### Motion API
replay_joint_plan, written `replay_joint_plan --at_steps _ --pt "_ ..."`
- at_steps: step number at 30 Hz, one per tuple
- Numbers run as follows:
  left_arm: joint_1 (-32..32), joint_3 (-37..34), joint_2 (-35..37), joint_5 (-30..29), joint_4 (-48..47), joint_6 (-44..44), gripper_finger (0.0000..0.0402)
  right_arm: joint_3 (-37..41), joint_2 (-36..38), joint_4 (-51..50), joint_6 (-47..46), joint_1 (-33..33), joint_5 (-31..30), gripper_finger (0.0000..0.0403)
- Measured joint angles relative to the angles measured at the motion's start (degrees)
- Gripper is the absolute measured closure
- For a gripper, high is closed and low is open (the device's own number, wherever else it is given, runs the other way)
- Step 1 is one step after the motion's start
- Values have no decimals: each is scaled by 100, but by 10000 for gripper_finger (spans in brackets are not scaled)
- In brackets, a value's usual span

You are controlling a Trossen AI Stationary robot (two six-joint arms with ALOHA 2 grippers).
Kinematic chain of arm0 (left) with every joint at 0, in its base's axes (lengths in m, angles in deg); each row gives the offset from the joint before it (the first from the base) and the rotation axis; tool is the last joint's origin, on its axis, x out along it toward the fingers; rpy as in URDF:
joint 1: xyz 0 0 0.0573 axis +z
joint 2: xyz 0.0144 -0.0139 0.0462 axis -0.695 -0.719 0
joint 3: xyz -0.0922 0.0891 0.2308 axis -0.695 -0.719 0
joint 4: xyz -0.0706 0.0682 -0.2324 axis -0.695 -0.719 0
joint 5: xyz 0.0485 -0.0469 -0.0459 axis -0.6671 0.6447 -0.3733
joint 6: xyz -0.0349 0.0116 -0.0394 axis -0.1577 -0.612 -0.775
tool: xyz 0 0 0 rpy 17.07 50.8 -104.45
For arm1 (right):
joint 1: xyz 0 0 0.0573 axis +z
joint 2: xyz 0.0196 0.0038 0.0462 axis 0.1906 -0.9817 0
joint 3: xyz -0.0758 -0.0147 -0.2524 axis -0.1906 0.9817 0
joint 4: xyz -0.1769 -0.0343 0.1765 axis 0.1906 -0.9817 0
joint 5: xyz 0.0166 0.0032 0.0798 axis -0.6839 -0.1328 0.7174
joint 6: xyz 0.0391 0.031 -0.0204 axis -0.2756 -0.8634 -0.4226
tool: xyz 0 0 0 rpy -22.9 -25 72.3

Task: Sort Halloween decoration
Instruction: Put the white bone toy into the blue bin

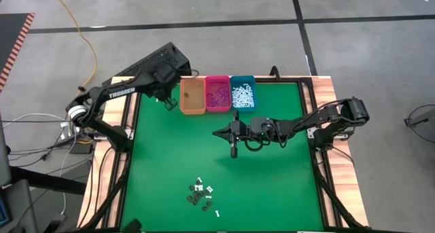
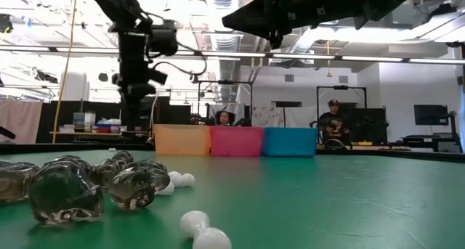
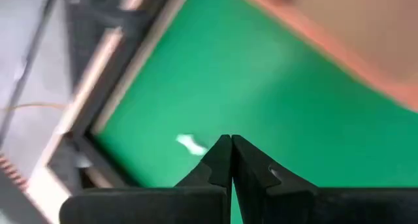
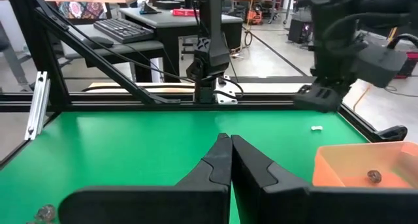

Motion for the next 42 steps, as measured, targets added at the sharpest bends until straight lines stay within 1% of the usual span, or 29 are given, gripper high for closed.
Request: replay_joint_plan --at_steps 5,8,11,14,17,20,24,27,29,31,32,33,35,37,38,39,42 --pt "593 -439 -32 -179 894 129 402 -1 0 2 0 30 -2 372" --pt "883 -680 -201 -461 1189 50 401 -2 0 4 2 35 0 372" --pt "1102 -819 -408 -614 1376 287 401 -2 -1 -1 8 36 0 372" --pt "1235 -861 -712 -567 1558 303 401 -2 -2 5 37 23 0 372" --pt "1294 -861 -977 -227 1662 282 402 -2 -2 24 37 17 -2 372" --pt "1283 -860 -1182 -206 1673 238 401 0 -2 25 48 22 0 372" --pt "1187 -842 -1200 -87 1535 37 401 0 -2 29 46 22 0 372" --pt "1015 -838 -1181 243 979 -167 401 -1 -2 33 46 22 -1 372" --pt "836 -838 -1108 576 559 -324 401 -2 -2 44 46 22 -2 372" --pt "545 -840 -963 668 222 -481 401 -2 -2 44 46 22 -2 372" --pt "399 -845 -843 514 87 -559 401 -1 -2 44 46 22 -1 372" --pt "258 -865 -697 202 -35 -618 402 -1 -2 44 46 22 -2 372" --pt "139 -846 -428 -495 145 -667 402 0 -2 48 46 22 0 372" --pt "197 -839 -275 -1145 426 -477 402 0 -2 55 46 22 -2 372" --pt "305 -839 -256 -1290 557 -326 402 -1 -2 60 46 22 -2 372" --pt "444 -842 -262 -1280 693 -218 402 -2 -2 67 46 22 -2 372" --pt "868 -838 -370 -996 816 -138 402 -1 -2 85 47 22 -1 372"
